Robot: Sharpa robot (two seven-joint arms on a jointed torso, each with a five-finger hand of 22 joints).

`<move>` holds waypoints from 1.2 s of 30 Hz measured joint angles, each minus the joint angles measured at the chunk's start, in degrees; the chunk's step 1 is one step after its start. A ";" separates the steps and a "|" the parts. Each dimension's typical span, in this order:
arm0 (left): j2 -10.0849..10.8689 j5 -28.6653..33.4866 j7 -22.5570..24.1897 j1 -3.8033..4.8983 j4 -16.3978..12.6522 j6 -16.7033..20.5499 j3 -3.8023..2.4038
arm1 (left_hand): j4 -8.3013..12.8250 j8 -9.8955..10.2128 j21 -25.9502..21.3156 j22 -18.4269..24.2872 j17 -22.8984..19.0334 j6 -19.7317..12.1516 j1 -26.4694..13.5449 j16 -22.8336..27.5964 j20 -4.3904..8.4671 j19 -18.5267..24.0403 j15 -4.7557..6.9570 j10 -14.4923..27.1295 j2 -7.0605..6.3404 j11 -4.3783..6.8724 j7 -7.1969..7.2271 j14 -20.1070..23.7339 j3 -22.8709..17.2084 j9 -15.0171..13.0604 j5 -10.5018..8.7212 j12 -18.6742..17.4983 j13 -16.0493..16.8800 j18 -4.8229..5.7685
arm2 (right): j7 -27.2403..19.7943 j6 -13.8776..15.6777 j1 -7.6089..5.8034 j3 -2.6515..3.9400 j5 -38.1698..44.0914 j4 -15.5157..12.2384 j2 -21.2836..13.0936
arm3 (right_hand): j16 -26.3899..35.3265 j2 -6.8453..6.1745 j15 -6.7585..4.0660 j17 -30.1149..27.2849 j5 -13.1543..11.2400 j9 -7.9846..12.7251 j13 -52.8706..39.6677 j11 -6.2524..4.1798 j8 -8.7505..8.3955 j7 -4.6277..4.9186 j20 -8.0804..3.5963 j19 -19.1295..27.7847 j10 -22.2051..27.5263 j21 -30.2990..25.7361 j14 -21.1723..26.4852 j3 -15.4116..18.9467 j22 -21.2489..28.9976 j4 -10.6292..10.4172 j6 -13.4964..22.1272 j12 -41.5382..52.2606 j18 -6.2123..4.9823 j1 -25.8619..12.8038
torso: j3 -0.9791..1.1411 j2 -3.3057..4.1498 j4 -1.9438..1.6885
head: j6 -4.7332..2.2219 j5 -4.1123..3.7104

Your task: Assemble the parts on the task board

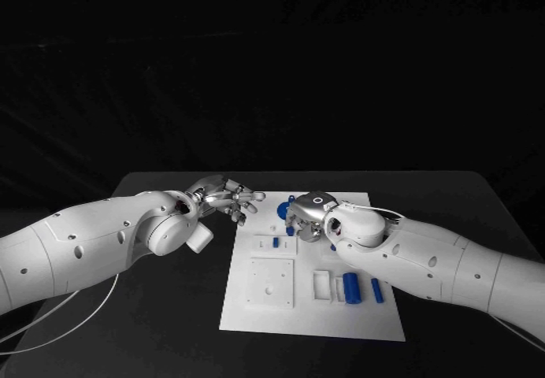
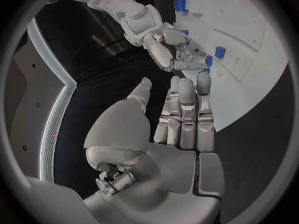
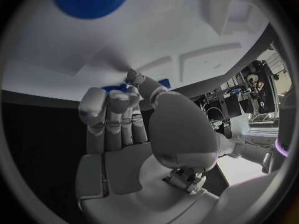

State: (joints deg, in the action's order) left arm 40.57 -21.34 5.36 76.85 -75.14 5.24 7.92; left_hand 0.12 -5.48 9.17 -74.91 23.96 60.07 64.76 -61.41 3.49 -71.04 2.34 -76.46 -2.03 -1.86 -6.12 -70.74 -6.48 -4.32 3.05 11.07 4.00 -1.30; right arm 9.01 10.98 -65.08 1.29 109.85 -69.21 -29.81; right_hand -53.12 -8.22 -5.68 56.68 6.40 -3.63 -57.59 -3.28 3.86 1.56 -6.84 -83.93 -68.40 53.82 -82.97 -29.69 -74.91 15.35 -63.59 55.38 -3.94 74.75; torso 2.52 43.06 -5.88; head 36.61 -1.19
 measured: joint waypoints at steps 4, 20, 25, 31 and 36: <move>-0.14 0.00 -0.06 0.01 0.11 -0.05 0.00 | 0.00 0.00 0.00 0.00 0.00 0.00 0.00 0.00 0.00 0.00 0.00 0.00 0.00 0.00 0.00 0.00 0.00 0.00 0.00 0.00 0.00 0.00 | -0.77 -0.71 -0.01 -0.02 0.00 0.33 0.21 | 0.00 0.30 0.00 -0.21 -1.98 0.00 0.15 0.00 0.00 0.00 0.00 0.00 0.65 0.00 0.00 -1.18 0.00 0.20 0.00 -0.05 0.00 0.30 | 0.03 0.03 0.00 | 0.11 0.01; -0.53 -0.01 -0.35 0.01 0.54 -0.40 0.00 | -0.16 0.00 0.00 0.01 0.00 0.00 0.00 0.00 0.00 0.00 0.00 0.21 0.00 -0.21 0.00 0.00 0.16 0.00 0.00 0.00 0.00 0.00 | -2.70 -1.13 -0.16 0.02 0.00 1.13 0.46 | 0.27 0.57 0.00 -0.27 -2.85 0.01 0.46 0.12 -0.03 -0.05 0.00 0.00 0.76 -0.22 0.00 -1.34 0.01 0.37 -1.05 -0.04 0.00 0.48 | 0.03 -0.01 0.07 | 0.44 0.00; -0.54 -0.01 -0.44 0.01 0.57 -0.50 0.00 | -0.16 0.00 0.00 -0.04 0.00 0.00 0.00 0.00 0.00 0.00 0.00 0.21 0.00 -0.21 0.00 0.00 0.16 0.00 0.00 0.00 0.00 0.00 | -2.78 -0.92 -0.16 0.02 0.01 1.39 0.52 | 0.27 0.84 0.00 0.00 -2.86 0.06 0.32 0.20 -0.05 0.69 0.00 0.00 0.84 -0.22 0.00 -0.85 0.01 -0.13 -2.89 0.33 0.00 0.21 | 0.03 -0.03 0.05 | 0.46 0.05; -0.51 -0.02 -0.54 0.01 0.59 -0.58 0.00 | -0.15 0.00 0.00 -0.03 0.00 0.00 0.00 0.00 0.00 0.00 0.00 0.21 0.00 -0.21 0.00 0.00 0.15 0.00 0.00 0.00 0.00 0.00 | -2.63 -0.69 -0.10 -0.04 0.20 1.52 0.19 | 0.27 0.84 0.00 0.06 -2.85 0.03 0.15 0.21 -0.04 0.92 0.00 0.00 0.84 -0.22 0.00 -0.61 0.01 -0.37 -3.20 0.46 0.00 0.21 | 0.03 -0.04 0.10 | 0.47 0.10; -0.50 -0.02 -0.61 0.01 0.60 -0.64 0.00 | -0.15 0.00 0.00 -0.03 0.00 0.00 0.00 0.00 0.00 0.00 0.00 0.21 0.00 -0.21 0.00 0.00 0.15 0.00 0.00 0.00 0.00 0.00 | -2.14 -0.31 -0.06 -0.07 0.50 1.16 -0.34 | 0.00 0.84 0.00 0.41 -2.85 0.02 0.14 0.21 -0.04 1.08 0.00 0.00 0.84 -0.22 0.00 -0.53 0.01 -0.44 -3.53 0.46 0.00 0.21 | 0.10 -0.07 0.20 | 0.48 0.01</move>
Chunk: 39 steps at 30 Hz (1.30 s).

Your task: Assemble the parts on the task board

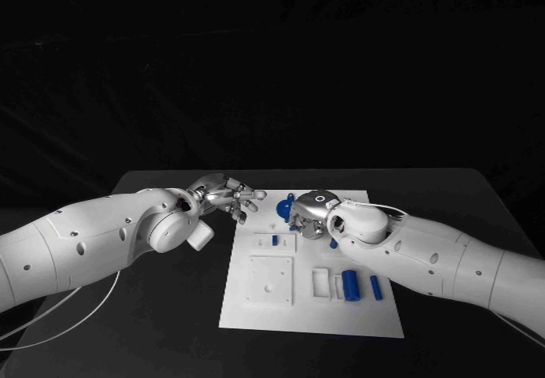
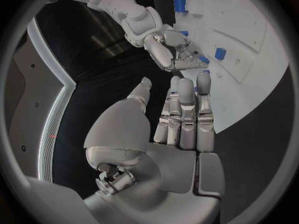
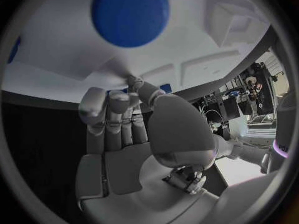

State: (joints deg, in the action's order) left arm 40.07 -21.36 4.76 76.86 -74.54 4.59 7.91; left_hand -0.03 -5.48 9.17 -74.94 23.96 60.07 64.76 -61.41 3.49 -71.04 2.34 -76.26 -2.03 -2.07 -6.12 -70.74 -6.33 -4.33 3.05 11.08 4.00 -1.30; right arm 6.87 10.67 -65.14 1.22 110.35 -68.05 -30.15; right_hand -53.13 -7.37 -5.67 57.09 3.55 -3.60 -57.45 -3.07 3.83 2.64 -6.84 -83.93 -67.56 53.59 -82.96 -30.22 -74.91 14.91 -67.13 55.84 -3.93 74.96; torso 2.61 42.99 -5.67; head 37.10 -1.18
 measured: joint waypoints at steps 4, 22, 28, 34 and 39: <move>0.04 0.00 -0.05 0.00 0.01 -0.04 0.00 | 0.00 0.00 -0.23 0.00 0.00 0.00 0.00 0.00 0.00 0.00 0.00 0.00 0.00 0.00 0.00 0.00 0.00 0.00 0.00 0.00 0.00 0.00 | 0.53 0.25 0.03 -0.02 0.21 -0.56 -0.60 | -0.24 0.00 0.00 0.13 0.00 0.00 0.00 0.00 0.00 0.15 0.00 0.00 0.00 0.00 0.00 0.01 0.00 0.01 -0.26 0.00 0.00 0.00 | 0.04 -0.01 0.05 | -0.09 -0.12; 0.32 -0.01 -0.27 0.00 -0.04 -0.26 0.00 | 0.00 0.00 -0.22 0.01 0.00 0.00 0.00 0.00 0.00 0.00 0.00 0.00 0.00 0.00 0.00 0.00 0.00 0.00 0.00 0.00 0.00 0.00 | 2.44 0.38 0.03 -0.01 -0.05 -2.74 -2.54 | -0.44 -0.02 0.40 0.51 0.00 -0.02 -0.13 1.03 -0.01 0.68 0.62 -0.21 -0.22 0.00 -0.02 1.83 0.00 -2.43 -2.49 0.53 0.00 -0.76 | 0.11 0.04 0.04 | -0.19 -0.92; 0.38 -0.01 -0.34 0.00 -0.05 -0.34 0.02 | 0.00 0.00 -0.22 0.02 0.00 0.00 0.00 0.00 0.00 0.00 0.00 0.00 0.00 0.00 0.00 0.00 0.00 0.00 0.00 0.00 0.00 0.00 | 2.89 0.48 0.02 0.00 -0.61 -3.67 -3.13 | -0.44 -0.80 0.58 0.57 0.00 -0.02 -0.13 1.17 -0.01 0.87 0.77 -0.05 -0.34 0.00 -0.21 3.10 0.00 -3.52 -2.22 0.53 0.00 -1.53 | 0.07 0.06 0.01 | -0.16 -1.08; 0.42 -0.01 -0.39 0.00 -0.04 -0.38 0.02 | 0.00 0.00 -0.22 0.02 0.00 0.00 0.00 0.00 0.00 0.00 0.00 0.00 0.00 0.00 0.00 0.00 0.00 0.00 0.00 0.00 0.00 0.00 | 3.04 1.64 0.07 -0.02 -1.28 -4.90 -3.72 | -0.44 -1.72 0.42 0.63 0.00 -0.05 0.20 0.50 0.00 -0.08 0.83 0.00 -0.49 0.00 -0.11 5.57 0.00 -3.92 3.19 0.52 0.00 -1.31 | -0.01 0.06 0.00 | -0.16 -1.21; 0.43 -0.01 -0.42 0.00 -0.04 -0.39 0.02 | 0.00 0.00 -0.22 0.02 0.00 0.00 0.00 0.00 0.00 0.00 0.00 0.00 0.00 0.00 0.00 0.00 0.00 0.00 0.00 0.00 0.00 0.00 | 3.04 2.42 0.07 -0.02 -1.67 -5.12 -3.78 | -0.44 -2.07 0.08 0.78 0.00 -0.02 0.38 0.27 0.00 -0.86 0.39 -0.01 -0.55 0.00 -0.10 6.90 0.01 -3.86 5.98 0.05 0.00 -0.97 | -0.07 0.06 -0.03 | -0.18 -1.26</move>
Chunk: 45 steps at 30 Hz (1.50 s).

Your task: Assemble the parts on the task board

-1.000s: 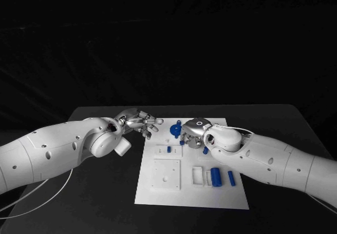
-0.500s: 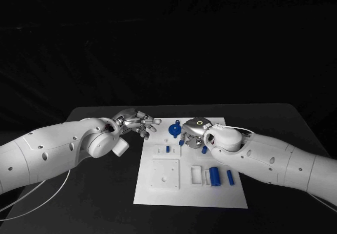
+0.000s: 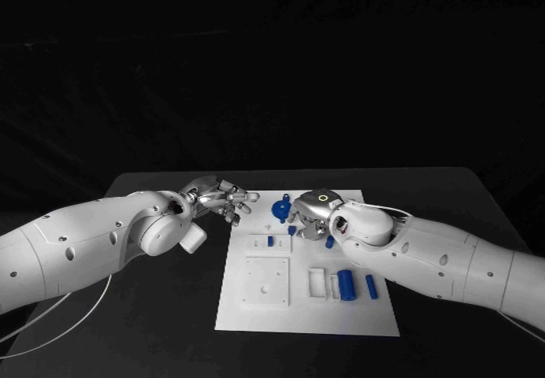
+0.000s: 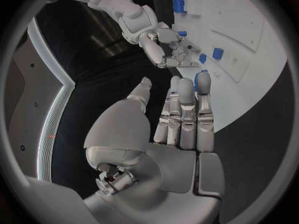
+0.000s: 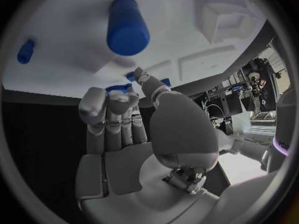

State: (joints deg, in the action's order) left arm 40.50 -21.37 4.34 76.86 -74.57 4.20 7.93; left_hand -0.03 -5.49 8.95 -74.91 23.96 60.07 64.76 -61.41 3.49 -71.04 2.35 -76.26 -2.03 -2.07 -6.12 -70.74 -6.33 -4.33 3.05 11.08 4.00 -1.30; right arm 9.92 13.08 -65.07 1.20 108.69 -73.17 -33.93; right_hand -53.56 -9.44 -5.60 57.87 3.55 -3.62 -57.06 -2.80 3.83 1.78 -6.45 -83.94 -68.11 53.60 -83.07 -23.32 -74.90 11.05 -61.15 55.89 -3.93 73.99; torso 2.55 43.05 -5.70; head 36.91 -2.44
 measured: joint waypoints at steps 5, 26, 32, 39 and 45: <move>0.00 -0.01 -0.01 0.00 0.01 0.00 0.00 | 0.00 0.00 0.00 0.00 0.00 0.00 0.00 0.00 0.00 0.00 0.00 0.00 0.00 0.00 0.00 0.00 0.00 0.00 0.00 0.00 0.00 0.00 | -0.04 0.41 0.00 0.00 -0.25 0.14 0.34 | 0.00 -0.22 0.00 0.06 0.00 0.00 0.00 -0.08 0.00 -0.04 0.00 0.00 -0.08 0.00 0.00 0.07 -0.05 -0.07 0.20 0.00 0.00 0.23 | -0.03 0.00 -0.11 | -0.02 -0.04; -0.22 -0.04 -0.05 -0.01 0.26 -0.08 0.00 | 0.00 0.00 0.00 0.01 0.00 0.00 0.00 0.00 0.00 0.00 0.00 0.04 0.00 0.04 0.00 0.00 0.00 0.00 0.00 0.00 0.00 0.00 | -1.68 -2.09 -0.11 0.06 -0.45 4.37 2.83 | 0.26 1.49 0.01 -0.13 0.00 -0.01 -0.40 -0.49 0.00 -0.65 0.00 0.01 0.33 0.00 0.00 -5.96 -0.04 3.89 -1.24 0.00 0.00 1.25 | -0.02 0.01 -0.16 | 0.24 0.30; -0.35 -0.04 -0.06 -0.01 0.33 -0.13 0.00 | 0.00 0.00 0.00 0.01 0.00 0.00 0.00 0.00 0.00 0.00 0.00 0.20 0.00 0.20 0.00 0.00 0.00 0.00 0.00 0.00 0.00 0.00 | -2.23 -2.66 -0.20 0.11 -0.42 5.02 3.43 | 0.26 1.53 0.01 -0.13 0.01 -0.01 -0.38 -0.48 0.00 -0.65 0.00 0.00 0.33 0.00 0.00 -5.96 -0.03 3.89 -1.25 0.00 0.00 1.20 | -0.02 0.01 -0.17 | 0.25 0.21; -0.33 -0.04 -0.12 -0.01 0.36 -0.19 0.00 | 0.00 0.00 0.00 -0.03 0.00 -0.34 0.17 0.00 0.00 0.00 0.00 0.20 0.17 0.20 -0.07 0.00 0.00 0.00 0.00 0.00 0.00 0.00 | -2.56 -3.15 -0.27 0.15 -0.40 5.23 3.62 | 0.26 1.53 0.01 -0.13 0.03 -0.01 -0.42 -0.48 0.00 -0.66 0.00 0.01 0.33 0.00 0.00 -6.12 -0.03 4.04 -1.25 0.01 0.00 1.20 | -0.03 0.00 -0.15 | 0.43 0.41; -0.32 -0.05 -0.22 -0.01 0.36 -0.27 0.00 | -0.15 0.00 0.00 -0.03 0.00 -0.36 0.23 0.00 0.00 0.00 0.00 0.20 0.23 0.20 -0.06 0.00 0.15 0.00 0.00 0.00 0.00 0.00 | -2.78 -3.84 -0.34 0.19 -0.39 5.27 3.63 | 0.38 1.54 0.01 -0.22 0.23 -0.01 -0.44 -0.68 0.00 -1.16 0.00 0.01 0.55 0.00 0.00 -6.16 -0.02 4.00 -0.72 0.02 0.00 1.19 | -0.03 0.00 -0.10 | 0.51 0.54</move>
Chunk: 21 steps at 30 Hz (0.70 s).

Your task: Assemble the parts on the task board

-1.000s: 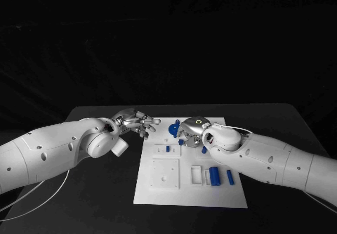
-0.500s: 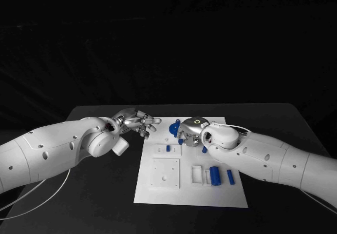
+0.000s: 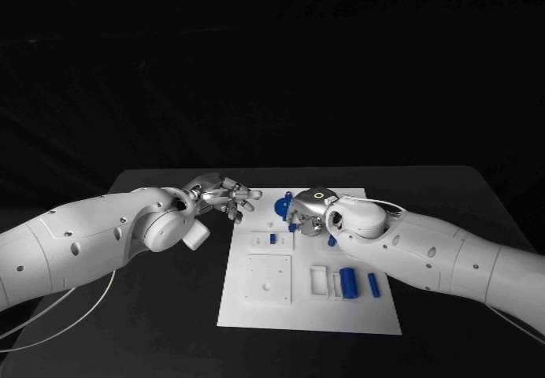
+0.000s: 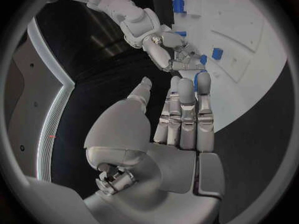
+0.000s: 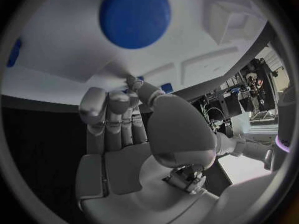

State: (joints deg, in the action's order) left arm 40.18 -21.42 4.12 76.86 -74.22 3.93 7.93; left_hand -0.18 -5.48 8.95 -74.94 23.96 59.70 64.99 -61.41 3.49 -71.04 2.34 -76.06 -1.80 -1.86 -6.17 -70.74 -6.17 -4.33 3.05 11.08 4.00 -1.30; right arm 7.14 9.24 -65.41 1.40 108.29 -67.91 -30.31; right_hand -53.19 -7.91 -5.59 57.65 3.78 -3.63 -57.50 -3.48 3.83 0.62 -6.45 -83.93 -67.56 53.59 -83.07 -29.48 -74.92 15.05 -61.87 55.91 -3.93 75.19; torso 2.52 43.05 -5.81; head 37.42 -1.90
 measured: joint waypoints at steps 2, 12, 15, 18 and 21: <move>0.01 0.00 -0.04 0.00 0.00 -0.03 0.00 | 0.00 0.00 0.00 0.00 0.00 0.00 0.00 0.00 0.00 0.00 0.00 0.00 0.00 0.00 0.00 0.00 0.00 0.00 0.00 0.00 0.00 0.00 | -0.08 -0.27 -0.03 0.02 0.00 -0.01 -0.03 | 0.10 0.01 0.00 -0.09 0.01 0.00 0.08 0.00 0.00 -0.21 0.00 0.00 0.00 0.00 0.00 0.25 0.00 0.25 0.22 0.00 0.00 -0.01 | 0.01 0.00 0.03 | 0.04 0.01; 0.06 0.00 -0.17 0.00 0.05 -0.14 0.00 | 0.00 0.00 0.00 0.01 0.00 0.00 0.00 0.00 0.00 0.00 0.00 0.00 0.00 0.00 0.00 0.00 0.00 0.00 0.00 0.00 0.00 0.00 | -0.37 -1.46 -0.11 0.06 0.00 -0.68 -0.42 | 0.33 0.25 -0.13 -0.21 0.06 0.00 0.42 -0.20 0.00 -0.29 0.00 0.00 0.22 0.00 0.29 1.40 0.00 0.70 0.98 -0.36 0.00 0.22 | 0.05 -0.04 0.05 | 0.14 0.04; 0.10 0.00 -0.21 0.00 0.07 -0.16 0.00 | 0.00 0.00 0.00 0.01 0.00 0.00 0.00 0.00 0.00 0.00 0.00 0.00 0.00 0.00 0.00 0.00 0.00 0.00 0.00 0.00 0.00 0.00 | -0.37 -1.45 -0.11 0.06 0.02 -0.94 -0.67 | 0.33 0.26 -0.13 -0.14 0.06 0.00 0.15 -0.21 0.00 0.38 0.00 0.00 0.22 0.00 0.30 2.65 0.00 0.35 0.30 -0.19 0.00 0.21 | 0.05 -0.04 0.07 | 0.10 -0.02; 0.13 0.00 -0.23 0.00 0.08 -0.16 0.00 | 0.00 0.00 0.00 0.01 0.00 0.00 0.00 0.00 0.00 0.00 0.00 0.00 0.00 0.00 0.00 0.00 0.00 0.00 0.00 0.00 0.00 0.00 | -0.30 -1.33 -0.11 0.06 0.04 -1.15 -0.96 | 0.33 0.47 -0.13 -0.04 0.06 0.06 -0.06 -0.08 -0.01 0.81 0.00 0.00 0.07 0.00 0.30 4.20 0.00 -0.29 -0.46 -0.07 0.00 -0.02 | 0.07 -0.04 0.07 | 0.08 -0.04; 0.16 0.00 -0.27 0.00 0.09 -0.17 0.00 | 0.00 0.00 0.00 0.01 0.00 0.00 0.00 0.00 0.00 0.00 0.00 0.00 0.00 0.00 0.00 0.00 0.00 0.00 0.00 0.00 0.00 0.00 | -0.14 -1.12 -0.10 0.06 0.06 -1.46 -1.35 | 0.09 0.31 -0.12 0.14 0.06 0.10 -0.11 0.01 -0.02 1.35 0.00 0.00 -0.02 0.00 0.30 5.77 0.01 -1.24 -1.00 -0.07 0.01 -0.35 | 0.08 -0.04 0.10 | 0.07 -0.08</move>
State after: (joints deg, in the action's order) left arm 40.34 -21.42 3.86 76.86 -74.13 3.76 7.93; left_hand -0.18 -5.48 8.95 -74.93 23.97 59.71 64.99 -61.41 3.49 -71.04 2.34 -76.06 -1.81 -1.86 -6.17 -70.74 -6.18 -4.33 3.05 11.08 4.00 -1.30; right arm 7.00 8.13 -65.51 1.46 108.35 -69.37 -31.66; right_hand -53.10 -7.60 -5.71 57.79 3.84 -3.53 -57.61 -3.47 3.80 1.97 -6.44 -83.93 -67.59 53.59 -82.77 -23.70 -74.92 13.81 -62.87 55.84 -3.93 74.84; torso 2.60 43.01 -5.71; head 37.49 -1.98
